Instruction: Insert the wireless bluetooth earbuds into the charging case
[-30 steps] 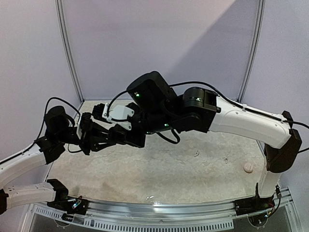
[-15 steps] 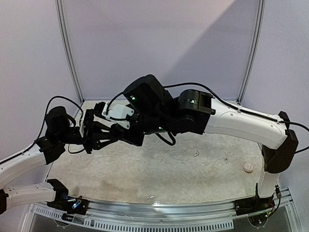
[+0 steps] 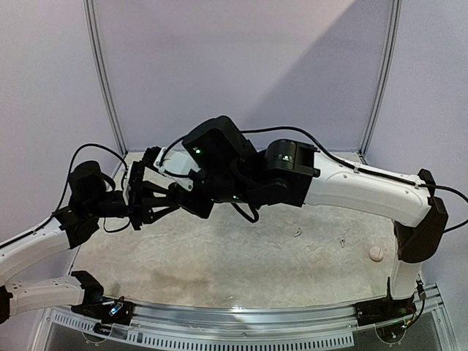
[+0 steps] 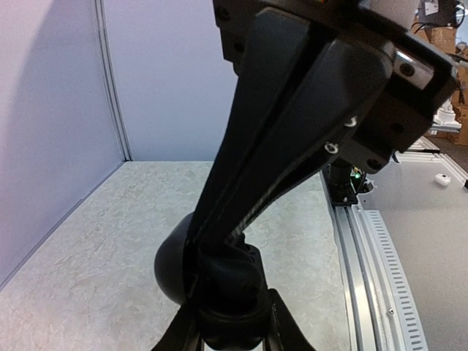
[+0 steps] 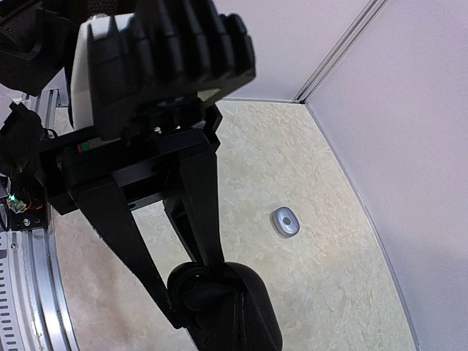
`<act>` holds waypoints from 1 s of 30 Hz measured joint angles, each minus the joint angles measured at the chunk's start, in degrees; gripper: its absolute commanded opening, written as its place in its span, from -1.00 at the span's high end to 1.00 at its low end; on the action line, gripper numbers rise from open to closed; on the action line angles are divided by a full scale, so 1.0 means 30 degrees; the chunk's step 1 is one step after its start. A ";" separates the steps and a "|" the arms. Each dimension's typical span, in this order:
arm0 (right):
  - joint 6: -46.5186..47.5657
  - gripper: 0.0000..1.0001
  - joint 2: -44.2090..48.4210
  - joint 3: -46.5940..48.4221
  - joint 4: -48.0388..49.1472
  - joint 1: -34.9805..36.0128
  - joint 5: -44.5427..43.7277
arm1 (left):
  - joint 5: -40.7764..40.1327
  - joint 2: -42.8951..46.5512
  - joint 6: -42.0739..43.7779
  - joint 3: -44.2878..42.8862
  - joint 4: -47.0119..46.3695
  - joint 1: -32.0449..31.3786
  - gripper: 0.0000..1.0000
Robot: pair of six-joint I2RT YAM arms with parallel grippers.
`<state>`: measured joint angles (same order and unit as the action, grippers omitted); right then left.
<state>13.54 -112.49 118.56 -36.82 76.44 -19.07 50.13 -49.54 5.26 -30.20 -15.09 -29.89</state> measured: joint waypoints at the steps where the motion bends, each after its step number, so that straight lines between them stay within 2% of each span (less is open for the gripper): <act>1: -0.0044 1.00 -0.0029 0.0000 0.0022 0.0000 -0.0095 | -0.0109 0.0000 -0.0131 0.0000 0.0007 -0.0007 1.00; 22: 0.0583 1.00 -0.0656 0.0029 0.0430 0.0051 -0.1107 | -0.1967 0.0007 -0.2572 0.0007 0.0364 -0.0153 1.00; 27: 0.0692 0.90 -0.0656 0.0007 0.0488 0.0044 -0.1013 | -0.2200 0.0007 -0.2754 0.0007 0.0328 -0.0168 1.00; 30: 0.0714 0.77 -0.0634 -0.0182 0.0794 0.0029 -0.0984 | -0.2280 0.0007 -0.2754 0.0015 0.0342 -0.0168 1.00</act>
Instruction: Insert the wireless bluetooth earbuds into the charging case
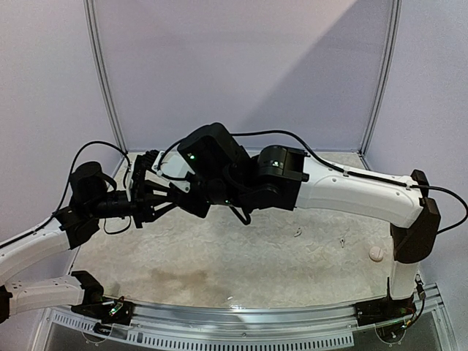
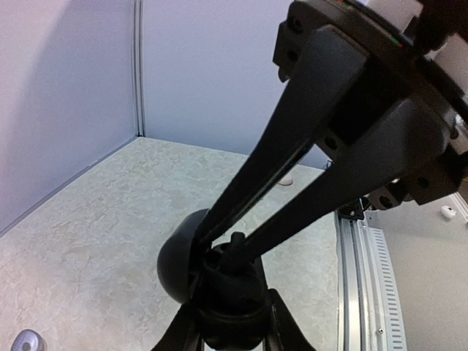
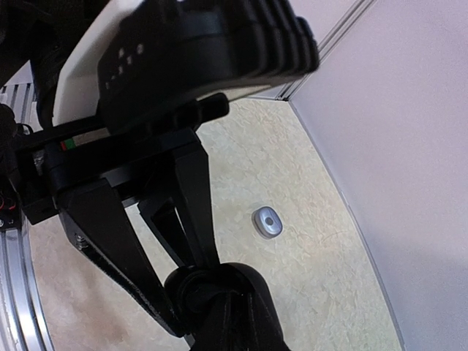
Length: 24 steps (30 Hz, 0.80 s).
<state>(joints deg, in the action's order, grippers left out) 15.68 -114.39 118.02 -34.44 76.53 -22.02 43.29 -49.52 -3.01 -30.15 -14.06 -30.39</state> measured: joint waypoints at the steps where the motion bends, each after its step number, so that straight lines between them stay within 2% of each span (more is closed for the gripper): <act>1: 0.0051 0.73 0.0022 -0.0080 0.0109 0.0000 0.0029 | 0.0022 0.0000 0.0022 0.0029 0.0000 0.0000 1.00; 4: 0.0029 0.69 0.0044 -0.0138 0.0255 0.0000 0.0044 | 0.0095 0.0000 0.0109 0.0036 0.0015 -0.0007 1.00; 10: 0.0015 0.72 0.0146 -0.0379 0.0452 -0.0015 0.0022 | 0.0350 0.0000 0.0299 0.0036 0.0029 -0.0007 1.00; 16: -0.0109 0.95 0.0233 -0.0685 0.0583 0.0029 0.0058 | 0.0372 0.0015 0.0364 0.0044 0.0080 -0.0007 1.00; 24: -0.0189 0.82 0.0364 -0.0984 0.0801 0.0095 0.0073 | 0.0291 0.0029 0.0270 0.0066 0.0029 -0.0007 1.00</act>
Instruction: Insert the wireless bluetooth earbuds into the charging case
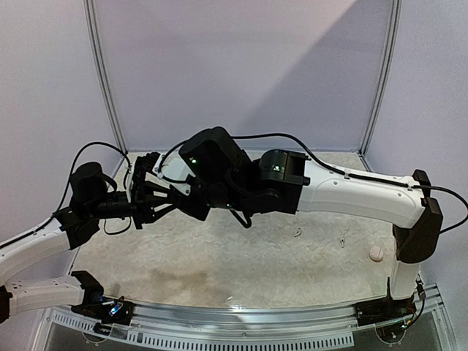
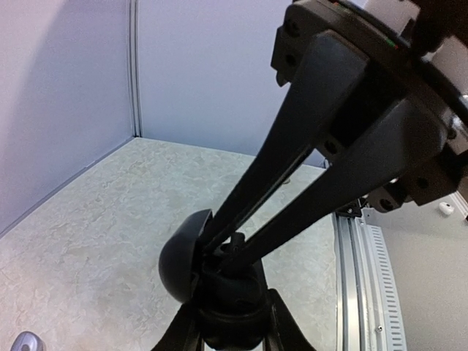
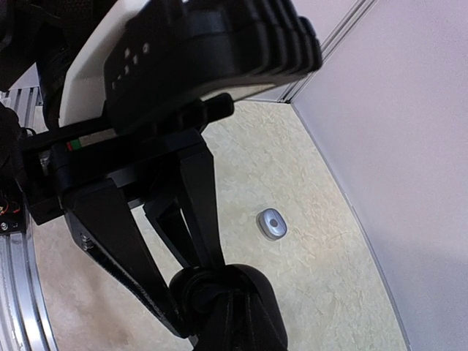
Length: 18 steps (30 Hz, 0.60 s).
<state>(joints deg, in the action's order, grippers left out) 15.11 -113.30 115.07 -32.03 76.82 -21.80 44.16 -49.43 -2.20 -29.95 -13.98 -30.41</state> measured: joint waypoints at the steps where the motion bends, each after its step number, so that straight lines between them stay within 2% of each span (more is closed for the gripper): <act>1: -0.0007 0.81 0.0029 -0.0015 0.0000 0.0000 0.0000 | -0.0029 0.0000 -0.0058 0.0000 -0.0015 -0.0007 1.00; 18: -0.0750 0.72 0.1464 -0.2098 0.1523 -0.0095 0.0488 | 0.0503 0.0000 -0.0277 0.0007 -0.0510 -0.0102 1.00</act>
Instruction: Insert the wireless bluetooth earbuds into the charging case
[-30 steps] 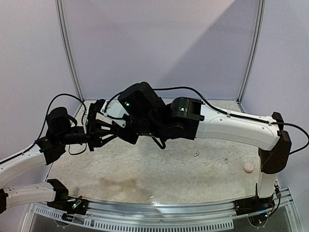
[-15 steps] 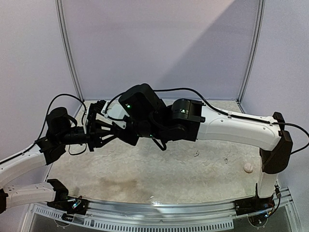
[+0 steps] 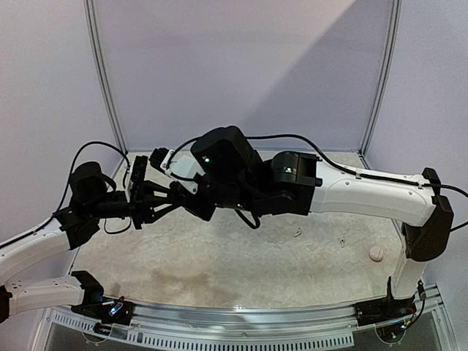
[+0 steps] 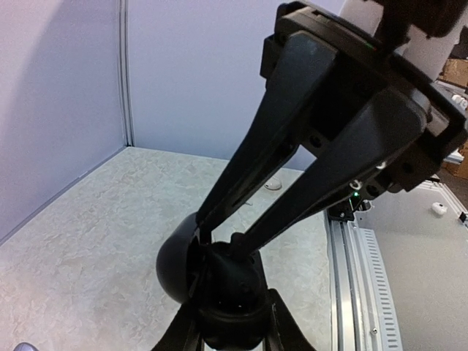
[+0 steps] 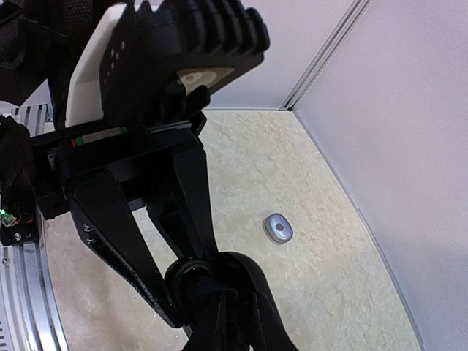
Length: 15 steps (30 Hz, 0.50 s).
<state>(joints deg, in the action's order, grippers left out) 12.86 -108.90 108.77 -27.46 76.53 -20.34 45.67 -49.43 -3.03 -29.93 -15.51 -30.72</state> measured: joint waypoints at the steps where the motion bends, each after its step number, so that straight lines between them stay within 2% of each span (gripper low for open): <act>1: -0.0007 0.71 0.0036 0.0000 0.0051 -0.0015 0.0051 | 0.0029 0.0000 0.0000 0.0000 -0.0102 0.0000 1.00; 15: 0.0087 0.68 -0.0073 0.0270 0.0000 -0.0036 0.0459 | 0.0058 0.0007 0.0007 0.0000 -0.0321 0.0000 1.00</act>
<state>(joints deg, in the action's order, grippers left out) 13.13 -109.12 109.58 -27.46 76.42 -18.96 45.84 -49.41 -3.01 -29.93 -16.47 -30.72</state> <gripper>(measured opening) 0.157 0.235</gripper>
